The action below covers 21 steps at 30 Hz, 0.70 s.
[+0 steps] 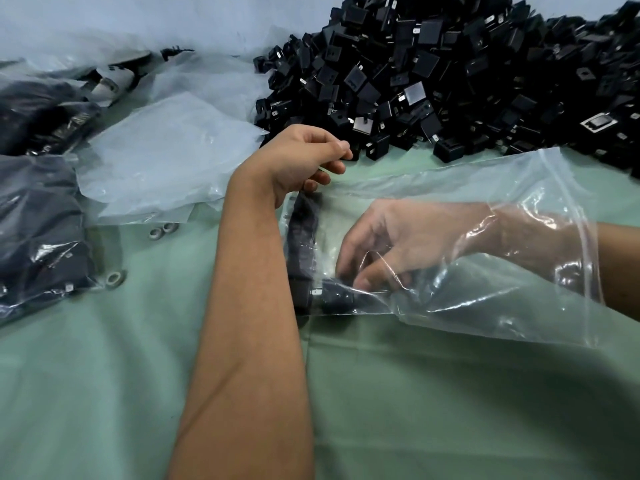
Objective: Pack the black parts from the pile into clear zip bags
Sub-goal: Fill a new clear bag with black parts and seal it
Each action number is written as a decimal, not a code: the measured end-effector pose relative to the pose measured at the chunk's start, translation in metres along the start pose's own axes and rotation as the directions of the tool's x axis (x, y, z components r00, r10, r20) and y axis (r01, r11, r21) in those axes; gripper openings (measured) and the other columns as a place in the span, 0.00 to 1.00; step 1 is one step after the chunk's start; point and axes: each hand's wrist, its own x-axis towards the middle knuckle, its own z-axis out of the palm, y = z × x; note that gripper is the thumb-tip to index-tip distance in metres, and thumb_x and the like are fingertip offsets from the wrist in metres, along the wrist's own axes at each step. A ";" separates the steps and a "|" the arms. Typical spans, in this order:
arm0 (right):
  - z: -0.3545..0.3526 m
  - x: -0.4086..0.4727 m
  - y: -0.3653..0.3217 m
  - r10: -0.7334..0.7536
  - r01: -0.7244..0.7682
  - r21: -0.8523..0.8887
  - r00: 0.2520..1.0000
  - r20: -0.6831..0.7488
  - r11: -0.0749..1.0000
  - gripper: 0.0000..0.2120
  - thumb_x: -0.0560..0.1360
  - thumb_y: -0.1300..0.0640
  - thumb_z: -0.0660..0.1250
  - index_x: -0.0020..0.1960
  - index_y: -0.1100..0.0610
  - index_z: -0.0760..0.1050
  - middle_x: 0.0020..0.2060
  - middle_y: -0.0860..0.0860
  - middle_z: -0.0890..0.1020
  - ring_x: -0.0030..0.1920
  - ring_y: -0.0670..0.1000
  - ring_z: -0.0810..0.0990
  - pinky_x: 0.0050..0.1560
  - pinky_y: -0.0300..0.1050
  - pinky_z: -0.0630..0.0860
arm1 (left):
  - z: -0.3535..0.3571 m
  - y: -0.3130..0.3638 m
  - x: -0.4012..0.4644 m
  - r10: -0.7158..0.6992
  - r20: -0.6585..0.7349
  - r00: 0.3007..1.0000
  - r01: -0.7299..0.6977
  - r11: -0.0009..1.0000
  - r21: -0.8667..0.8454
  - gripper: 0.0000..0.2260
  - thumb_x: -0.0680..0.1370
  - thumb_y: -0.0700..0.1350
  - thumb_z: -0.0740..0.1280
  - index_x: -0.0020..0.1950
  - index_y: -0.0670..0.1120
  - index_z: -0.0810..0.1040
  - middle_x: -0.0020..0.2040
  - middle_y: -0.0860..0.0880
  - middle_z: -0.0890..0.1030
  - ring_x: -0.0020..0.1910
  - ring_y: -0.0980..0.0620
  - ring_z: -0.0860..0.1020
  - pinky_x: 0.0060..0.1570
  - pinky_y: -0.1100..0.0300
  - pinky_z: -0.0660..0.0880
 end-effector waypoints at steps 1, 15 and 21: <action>0.001 0.001 0.000 0.003 -0.003 -0.007 1.000 -0.003 1.000 0.08 0.76 0.51 0.76 0.55 0.46 0.85 0.47 0.52 0.88 0.44 0.65 0.86 0.48 0.69 0.83 | 0.000 -0.001 0.001 -0.001 0.000 1.000 0.001 1.000 0.000 0.10 0.83 0.48 0.68 0.53 0.44 0.85 0.41 0.51 0.84 0.34 0.55 0.76 0.35 0.65 0.72; -0.003 -0.029 0.011 0.005 -0.003 0.037 0.999 -0.051 0.999 0.12 0.79 0.61 0.72 0.62 0.55 0.81 0.52 0.57 0.87 0.49 0.62 0.86 0.52 0.65 0.83 | 0.005 -0.004 0.007 -0.021 -0.021 1.000 0.023 0.995 0.093 0.07 0.81 0.47 0.70 0.46 0.46 0.85 0.37 0.52 0.84 0.31 0.58 0.75 0.31 0.68 0.72; -0.017 -0.121 0.041 -0.024 0.048 0.192 0.992 -0.126 0.980 0.12 0.82 0.64 0.66 0.65 0.61 0.79 0.60 0.62 0.83 0.61 0.64 0.82 0.64 0.62 0.79 | 0.013 -0.003 0.011 -0.027 -0.052 0.998 0.038 0.977 0.208 0.08 0.81 0.47 0.70 0.45 0.46 0.84 0.39 0.51 0.84 0.34 0.57 0.77 0.31 0.68 0.72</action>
